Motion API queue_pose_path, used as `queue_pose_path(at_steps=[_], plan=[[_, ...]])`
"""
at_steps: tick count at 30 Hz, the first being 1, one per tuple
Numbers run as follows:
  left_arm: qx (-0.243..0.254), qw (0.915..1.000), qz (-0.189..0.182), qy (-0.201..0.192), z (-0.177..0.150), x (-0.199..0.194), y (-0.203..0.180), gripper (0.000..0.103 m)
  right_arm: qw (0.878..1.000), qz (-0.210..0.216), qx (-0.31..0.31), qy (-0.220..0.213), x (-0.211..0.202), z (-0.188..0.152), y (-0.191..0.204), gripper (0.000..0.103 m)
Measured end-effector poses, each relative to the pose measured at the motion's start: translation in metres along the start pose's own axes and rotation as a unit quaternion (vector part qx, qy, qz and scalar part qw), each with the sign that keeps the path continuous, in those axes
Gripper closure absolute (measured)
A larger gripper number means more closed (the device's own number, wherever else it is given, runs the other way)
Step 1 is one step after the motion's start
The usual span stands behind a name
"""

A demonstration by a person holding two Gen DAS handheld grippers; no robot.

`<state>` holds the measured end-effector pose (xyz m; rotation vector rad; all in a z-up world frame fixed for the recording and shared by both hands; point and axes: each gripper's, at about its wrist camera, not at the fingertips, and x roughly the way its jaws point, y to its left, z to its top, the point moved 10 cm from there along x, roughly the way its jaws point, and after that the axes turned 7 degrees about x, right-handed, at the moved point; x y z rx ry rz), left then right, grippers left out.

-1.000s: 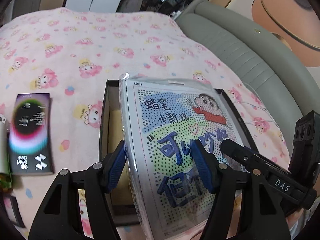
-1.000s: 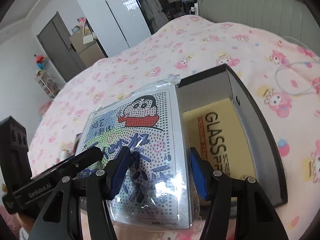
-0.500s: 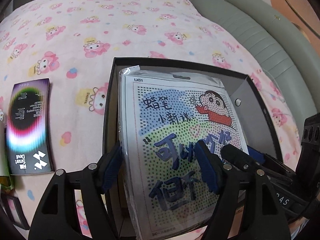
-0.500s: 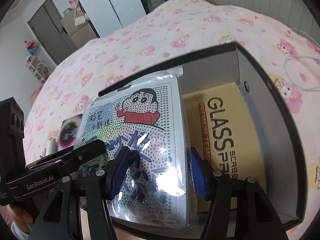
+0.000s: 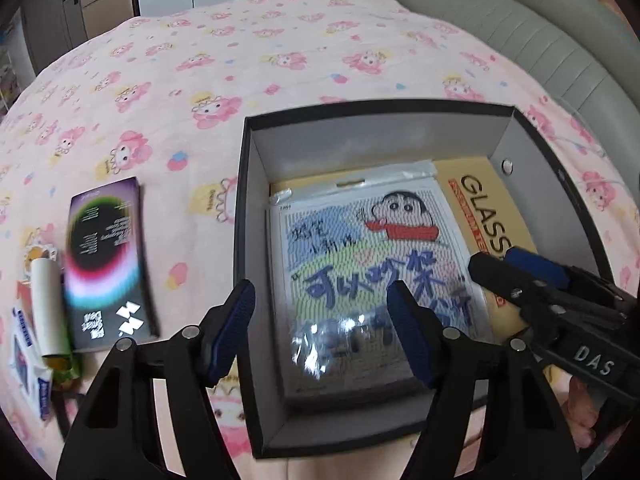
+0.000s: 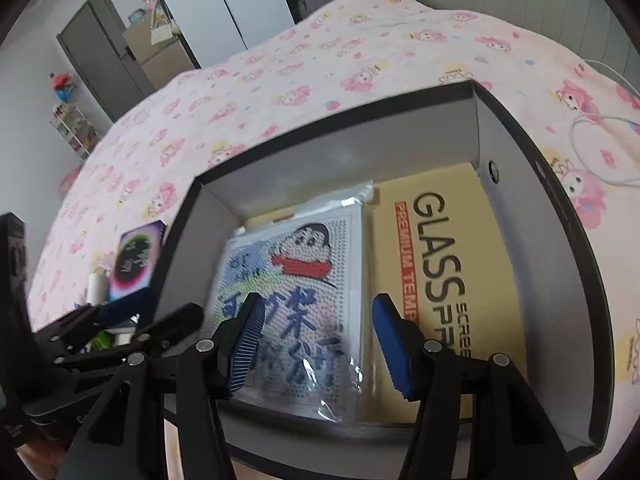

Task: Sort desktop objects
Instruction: 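Withdraw the open left gripper up from the shoebox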

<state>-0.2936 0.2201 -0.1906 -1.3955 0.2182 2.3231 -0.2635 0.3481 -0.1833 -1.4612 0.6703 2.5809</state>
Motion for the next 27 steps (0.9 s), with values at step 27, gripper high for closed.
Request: queue_pose_path(at_steps=[27], plan=[[-0.006, 0.9957, 0.000, -0.093, -0.048, -0.123, 0.017, 0.037, 0.999, 0.029, -0.027, -0.022, -0.067, -0.051, 0.060, 0.047]])
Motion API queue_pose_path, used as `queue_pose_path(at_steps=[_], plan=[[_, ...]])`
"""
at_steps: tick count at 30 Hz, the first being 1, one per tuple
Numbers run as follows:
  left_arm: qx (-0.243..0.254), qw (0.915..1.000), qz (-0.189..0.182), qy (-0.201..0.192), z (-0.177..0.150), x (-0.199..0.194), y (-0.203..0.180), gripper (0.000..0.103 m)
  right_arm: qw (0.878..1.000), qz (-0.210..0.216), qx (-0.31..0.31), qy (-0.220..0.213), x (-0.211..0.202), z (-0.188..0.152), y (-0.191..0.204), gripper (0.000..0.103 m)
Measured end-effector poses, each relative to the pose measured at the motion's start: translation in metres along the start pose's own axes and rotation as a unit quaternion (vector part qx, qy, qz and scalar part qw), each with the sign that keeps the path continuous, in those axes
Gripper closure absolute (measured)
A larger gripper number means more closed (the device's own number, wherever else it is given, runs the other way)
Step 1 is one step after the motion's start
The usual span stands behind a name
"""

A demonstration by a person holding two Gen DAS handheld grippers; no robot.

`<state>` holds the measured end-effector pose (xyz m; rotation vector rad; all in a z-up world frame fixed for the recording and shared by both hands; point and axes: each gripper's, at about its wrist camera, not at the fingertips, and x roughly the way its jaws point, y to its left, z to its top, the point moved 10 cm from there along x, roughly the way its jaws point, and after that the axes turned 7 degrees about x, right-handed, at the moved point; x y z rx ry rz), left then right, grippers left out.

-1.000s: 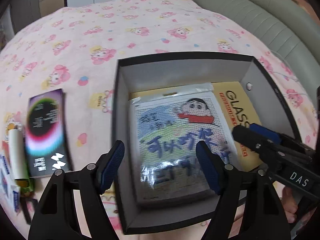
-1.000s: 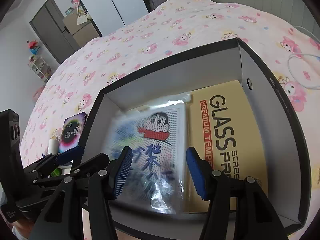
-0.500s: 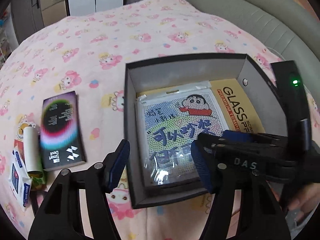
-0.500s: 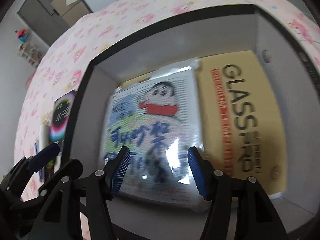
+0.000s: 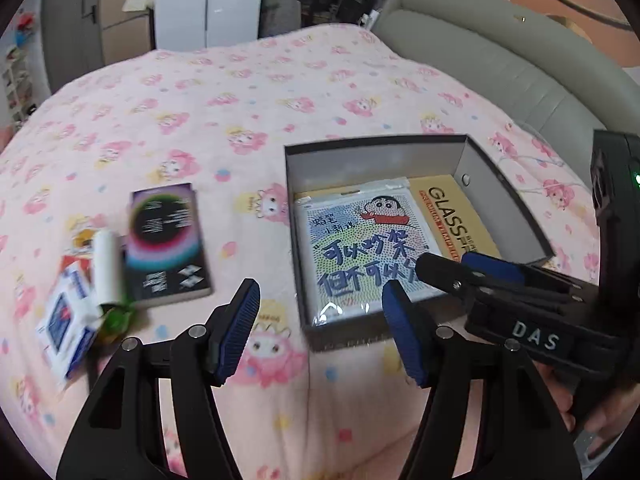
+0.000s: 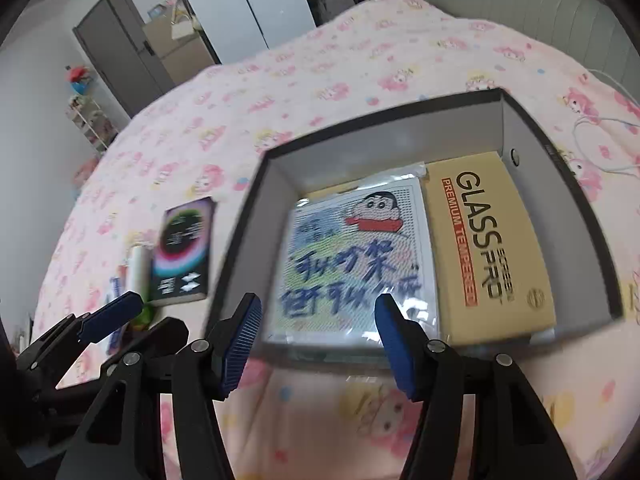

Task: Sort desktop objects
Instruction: 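Withdraw the open left gripper up from the shoebox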

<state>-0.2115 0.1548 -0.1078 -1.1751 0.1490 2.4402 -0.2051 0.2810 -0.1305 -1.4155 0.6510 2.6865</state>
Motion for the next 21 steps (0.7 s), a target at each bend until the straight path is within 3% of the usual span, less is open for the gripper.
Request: queue_pose_path(at_steps=[4, 8, 14, 19, 21], plan=[[-0.001, 0.9999, 0.006, -0.012, -0.018, -0.040, 0.004, 0.035, 1.000, 0.015, -0.022, -0.015, -0.025, -0.013, 0.027, 0.047], [-0.023, 0.9995, 0.006, -0.019, -0.049, -0.066, 0.017, 0.035, 0.998, 0.050, -0.040, -0.003, -0.030, -0.041, 0.052, 0.047], [-0.079, 0.9968, 0.012, -0.007, -0.095, -0.077, 0.054, 0.039, 0.991, 0.074, -0.102, 0.037, -0.013, -0.090, 0.091, 0.047], [-0.114, 0.9931, 0.027, -0.010, -0.105, -0.080, 0.086, 0.040, 0.988, 0.092, -0.120, 0.038, -0.006, -0.103, 0.121, 0.047], [-0.134, 0.9904, 0.034, 0.004, -0.097, -0.063, 0.106, 0.049, 0.986, 0.085, -0.137, 0.035, 0.006, -0.098, 0.134, 0.053]])
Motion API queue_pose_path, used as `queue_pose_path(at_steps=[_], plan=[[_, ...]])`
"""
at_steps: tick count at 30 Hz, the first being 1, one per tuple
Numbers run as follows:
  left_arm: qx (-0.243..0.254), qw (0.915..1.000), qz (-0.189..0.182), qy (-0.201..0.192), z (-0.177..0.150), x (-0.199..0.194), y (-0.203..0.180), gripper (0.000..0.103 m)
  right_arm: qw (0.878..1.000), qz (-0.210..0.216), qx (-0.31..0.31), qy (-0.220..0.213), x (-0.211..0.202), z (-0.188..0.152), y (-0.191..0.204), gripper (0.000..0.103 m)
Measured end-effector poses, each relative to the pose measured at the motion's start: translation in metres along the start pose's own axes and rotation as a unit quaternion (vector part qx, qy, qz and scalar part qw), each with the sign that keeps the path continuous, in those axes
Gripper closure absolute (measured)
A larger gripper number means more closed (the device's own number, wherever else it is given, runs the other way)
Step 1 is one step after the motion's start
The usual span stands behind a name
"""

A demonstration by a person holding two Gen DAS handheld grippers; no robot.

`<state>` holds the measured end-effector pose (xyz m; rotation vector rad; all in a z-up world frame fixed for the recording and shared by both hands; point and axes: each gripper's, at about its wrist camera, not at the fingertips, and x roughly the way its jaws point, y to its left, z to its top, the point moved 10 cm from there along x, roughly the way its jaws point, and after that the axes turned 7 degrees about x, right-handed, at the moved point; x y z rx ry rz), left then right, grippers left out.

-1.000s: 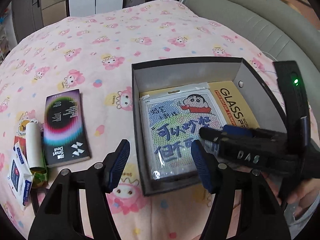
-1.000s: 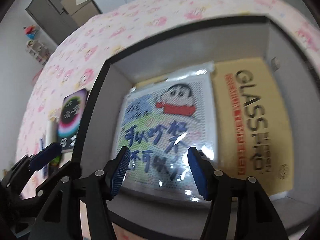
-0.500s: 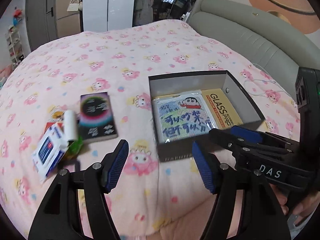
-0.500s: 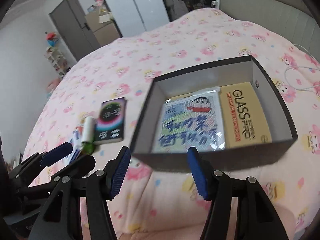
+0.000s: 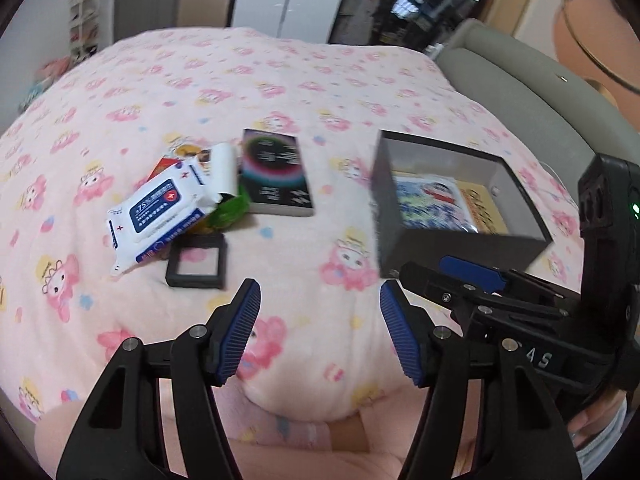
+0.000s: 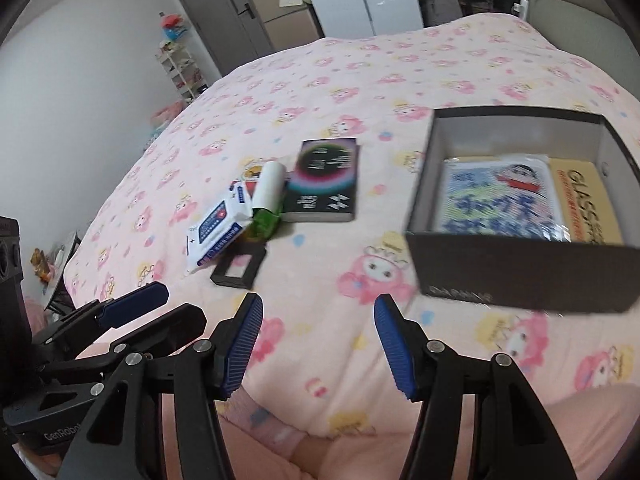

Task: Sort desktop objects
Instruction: 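Withdraw the open left gripper up from the shoebox, then move both tools to the purple Smart Devil box and straddle it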

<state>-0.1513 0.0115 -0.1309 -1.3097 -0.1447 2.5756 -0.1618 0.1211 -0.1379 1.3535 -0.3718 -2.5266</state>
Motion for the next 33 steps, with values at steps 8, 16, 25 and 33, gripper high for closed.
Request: queue_pose_path(at_steps=[8, 16, 25, 33], plan=[[-0.066, 0.9972, 0.020, 0.029, 0.057, 0.094, 0.058, 0.077, 0.998, -0.047, -0.038, 0.006, 0.068, 0.044, 0.017, 0.056], [-0.080, 0.9950, -0.033, 0.049, 0.072, 0.160, 0.065, 0.076, 0.995, -0.083, -0.031, 0.039, 0.149, 0.039, 0.009, 0.056], [-0.094, 0.9929, -0.026, 0.068, 0.071, 0.185, 0.089, 0.092, 0.990, -0.132, 0.050, 0.029, 0.190, 0.063, -0.039, 0.056], [-0.110, 0.9907, -0.030, 0.073, 0.071, 0.194, 0.097, 0.097, 0.990, -0.083, 0.109, 0.040, 0.205, 0.082, -0.044, 0.056]])
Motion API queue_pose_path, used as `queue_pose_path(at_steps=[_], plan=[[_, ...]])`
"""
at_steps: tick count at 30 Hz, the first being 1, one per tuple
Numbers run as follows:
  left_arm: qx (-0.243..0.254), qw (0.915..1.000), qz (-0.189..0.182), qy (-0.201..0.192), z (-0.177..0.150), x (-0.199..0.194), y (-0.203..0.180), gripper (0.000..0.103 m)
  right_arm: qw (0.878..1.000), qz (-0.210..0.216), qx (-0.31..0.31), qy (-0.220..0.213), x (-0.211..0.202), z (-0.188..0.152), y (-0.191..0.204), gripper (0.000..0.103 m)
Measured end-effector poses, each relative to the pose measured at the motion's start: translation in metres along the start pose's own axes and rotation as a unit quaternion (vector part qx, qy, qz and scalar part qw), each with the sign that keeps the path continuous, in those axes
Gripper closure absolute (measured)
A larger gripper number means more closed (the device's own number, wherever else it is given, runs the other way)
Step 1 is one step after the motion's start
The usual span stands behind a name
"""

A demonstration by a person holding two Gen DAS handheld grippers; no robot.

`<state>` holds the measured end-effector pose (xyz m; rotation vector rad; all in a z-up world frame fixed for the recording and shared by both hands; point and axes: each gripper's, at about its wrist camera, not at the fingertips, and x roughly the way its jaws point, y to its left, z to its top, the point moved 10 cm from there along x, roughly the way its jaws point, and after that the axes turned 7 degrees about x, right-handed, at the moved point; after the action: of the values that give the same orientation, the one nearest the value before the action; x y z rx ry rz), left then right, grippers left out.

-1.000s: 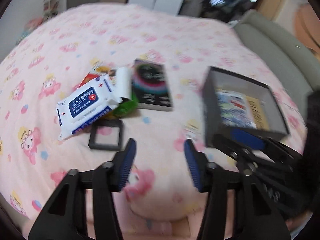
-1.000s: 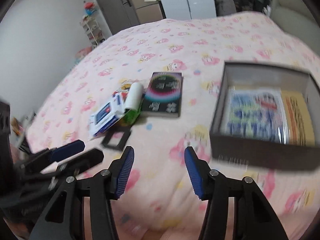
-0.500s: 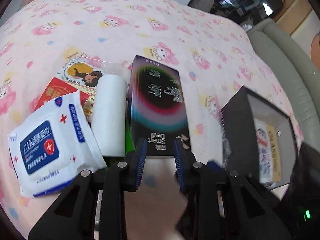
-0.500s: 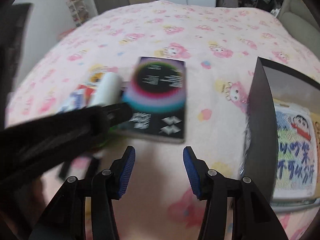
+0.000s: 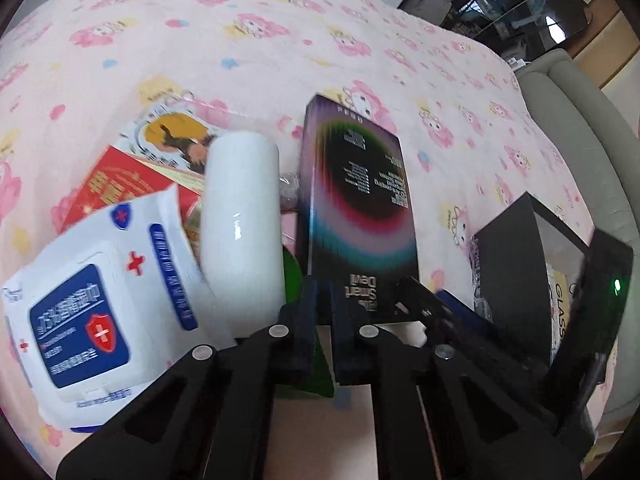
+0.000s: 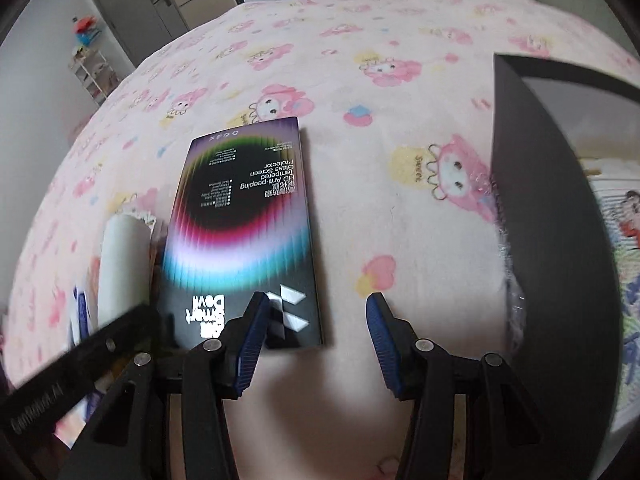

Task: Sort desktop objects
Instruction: 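Move both tools to the purple Smart Devil box and straddle it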

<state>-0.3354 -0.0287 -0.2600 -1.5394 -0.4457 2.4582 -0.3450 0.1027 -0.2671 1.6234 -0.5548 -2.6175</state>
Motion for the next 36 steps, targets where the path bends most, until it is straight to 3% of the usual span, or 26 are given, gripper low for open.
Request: queue_pose_path(at_steps=[4, 7, 10, 20, 30, 33, 36], plan=[[0.001, 0.9998, 0.020, 0.002, 0.002, 0.003, 0.002, 0.097, 0.999, 0.035, 0.011, 0.027, 0.008, -0.002, 0.007, 0.056], [-0.001, 0.9996, 0.028, 0.001, 0.002, 0.005, 0.007, 0.097, 0.998, 0.044, -0.015, 0.033, 0.008, -0.009, 0.018, 0.058], [-0.005, 0.9997, 0.022, 0.001, 0.002, 0.004, 0.008, 0.097, 0.999, 0.031, -0.035, 0.019, 0.003, -0.011, 0.023, 0.058], [-0.013, 0.9998, -0.013, -0.012, 0.004, -0.001, 0.004, 0.092, 0.998, -0.014, 0.028, -0.055, -0.016, 0.006, -0.002, 0.058], [0.057, 0.9973, 0.044, -0.016, -0.001, 0.012, -0.004, 0.091, 0.998, 0.053, 0.030, 0.031, 0.012, 0.001, 0.009, 0.058], [0.047, 0.9982, 0.033, -0.015, -0.002, 0.010, -0.005, 0.085, 0.999, 0.034, 0.010, 0.013, 0.006, 0.001, 0.010, 0.060], [0.050, 0.9981, 0.030, -0.019, -0.004, 0.008, -0.007, 0.082, 0.999, 0.036, 0.028, 0.011, 0.007, 0.003, 0.005, 0.059]])
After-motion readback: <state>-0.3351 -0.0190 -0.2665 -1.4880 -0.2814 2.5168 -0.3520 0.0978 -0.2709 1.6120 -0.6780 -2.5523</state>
